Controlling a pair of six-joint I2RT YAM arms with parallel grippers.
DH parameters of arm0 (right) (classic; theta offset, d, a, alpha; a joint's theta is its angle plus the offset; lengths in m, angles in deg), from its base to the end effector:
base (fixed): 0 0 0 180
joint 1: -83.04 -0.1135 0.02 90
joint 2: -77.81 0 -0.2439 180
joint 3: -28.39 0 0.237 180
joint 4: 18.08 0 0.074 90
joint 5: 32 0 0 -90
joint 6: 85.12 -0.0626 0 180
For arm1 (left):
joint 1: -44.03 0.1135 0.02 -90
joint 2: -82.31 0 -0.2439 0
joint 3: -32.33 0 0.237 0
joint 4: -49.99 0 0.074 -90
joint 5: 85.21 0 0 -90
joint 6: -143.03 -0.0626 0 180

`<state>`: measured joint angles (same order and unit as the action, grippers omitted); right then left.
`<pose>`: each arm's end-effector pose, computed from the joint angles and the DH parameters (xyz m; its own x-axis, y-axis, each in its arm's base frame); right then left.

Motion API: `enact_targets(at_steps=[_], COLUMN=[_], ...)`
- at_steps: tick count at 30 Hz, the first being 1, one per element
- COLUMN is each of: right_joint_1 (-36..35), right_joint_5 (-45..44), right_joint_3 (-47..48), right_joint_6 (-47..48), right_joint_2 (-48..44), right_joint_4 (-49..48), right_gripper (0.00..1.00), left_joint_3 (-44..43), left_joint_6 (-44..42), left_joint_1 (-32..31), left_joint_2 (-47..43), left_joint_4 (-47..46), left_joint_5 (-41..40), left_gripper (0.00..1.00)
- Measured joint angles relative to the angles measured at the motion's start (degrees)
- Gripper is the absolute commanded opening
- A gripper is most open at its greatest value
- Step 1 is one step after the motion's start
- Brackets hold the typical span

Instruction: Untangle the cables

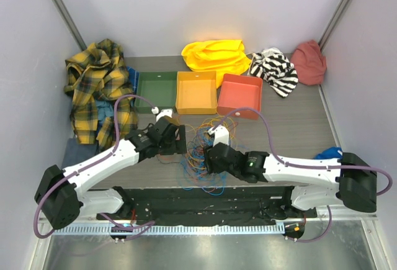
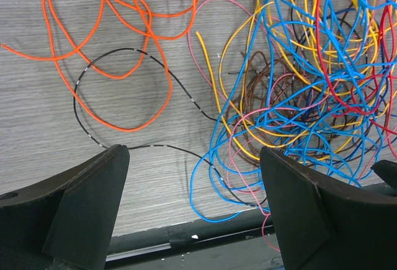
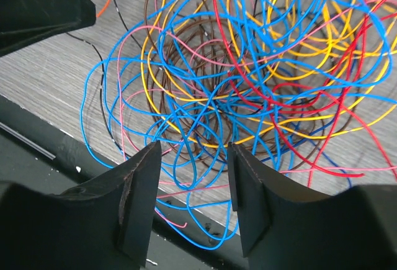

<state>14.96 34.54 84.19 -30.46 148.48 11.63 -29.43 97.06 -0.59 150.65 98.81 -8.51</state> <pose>0.1209 0.2337 0.1906 -0.6448 -0.1809 -0.7427 -0.4563 0.8706 0.1841 0.1824 -0.1598 0.2020 -0.8317 -0.1295 -0.5399 0.0174 0.9658 -0.2585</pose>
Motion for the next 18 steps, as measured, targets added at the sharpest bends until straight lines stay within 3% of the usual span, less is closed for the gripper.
enact_targets(at_steps=[2,4,9,14,18], right_joint_1=[-0.1,-0.1,-0.1,-0.1,-0.1], right_joint_5=[0.2,0.2,0.0,-1.7,-5.2], right_joint_3=[-0.3,-0.5,-0.5,-0.2,5.0], right_joint_6=[-0.6,-0.9,-1.1,-1.2,1.1], right_joint_2=[0.7,1.4,3.2,2.8,-0.8], right_joint_4=[-0.5,-1.0,-2.0,-1.4,4.8], right_gripper=[0.51,0.40,0.01,0.01,0.01], left_joint_3=[0.4,0.5,0.6,0.6,0.6], left_joint_6=[0.3,0.5,0.5,0.5,0.5], left_joint_1=[0.0,0.0,0.0,0.0,0.0], left_joint_2=[-0.2,-0.3,-0.5,-0.8,-2.1], left_joint_4=[0.0,0.1,0.0,0.0,0.1], left_joint_5=[-0.1,-0.2,-0.2,-0.2,-0.8], left_gripper=[0.92,0.92,0.92,0.92,0.92])
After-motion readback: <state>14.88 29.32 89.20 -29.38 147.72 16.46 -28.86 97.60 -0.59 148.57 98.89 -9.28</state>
